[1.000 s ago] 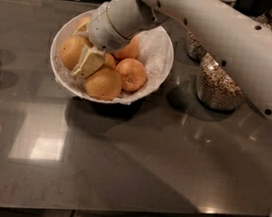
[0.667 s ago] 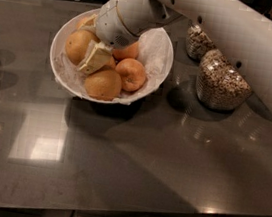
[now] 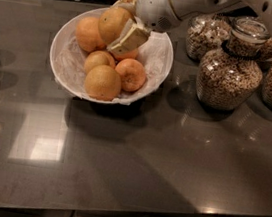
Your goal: Pick orange from white bowl
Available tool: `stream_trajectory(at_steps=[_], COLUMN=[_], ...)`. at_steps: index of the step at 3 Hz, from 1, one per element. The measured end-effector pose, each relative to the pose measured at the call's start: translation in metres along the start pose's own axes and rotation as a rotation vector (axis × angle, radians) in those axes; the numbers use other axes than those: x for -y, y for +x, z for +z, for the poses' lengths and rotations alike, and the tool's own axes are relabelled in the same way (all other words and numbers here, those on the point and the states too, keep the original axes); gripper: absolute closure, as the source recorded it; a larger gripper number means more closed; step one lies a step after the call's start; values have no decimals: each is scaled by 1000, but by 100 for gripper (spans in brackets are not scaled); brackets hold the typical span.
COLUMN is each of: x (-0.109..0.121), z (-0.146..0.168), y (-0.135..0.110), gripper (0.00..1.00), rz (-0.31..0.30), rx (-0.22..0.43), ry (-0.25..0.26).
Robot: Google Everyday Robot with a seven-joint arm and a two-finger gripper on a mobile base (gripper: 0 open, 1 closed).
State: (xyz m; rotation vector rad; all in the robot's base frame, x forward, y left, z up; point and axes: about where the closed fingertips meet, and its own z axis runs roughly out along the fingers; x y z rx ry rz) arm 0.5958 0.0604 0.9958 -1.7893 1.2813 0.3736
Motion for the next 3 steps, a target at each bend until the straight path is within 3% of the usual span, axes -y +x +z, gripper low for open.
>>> stream_trajectory(at_steps=[2, 3], x=[-9, -9], z=[-68, -68], y=[4, 4], gripper=[100, 100], rz=[21, 21], rx=[-50, -50], ry=[63, 63])
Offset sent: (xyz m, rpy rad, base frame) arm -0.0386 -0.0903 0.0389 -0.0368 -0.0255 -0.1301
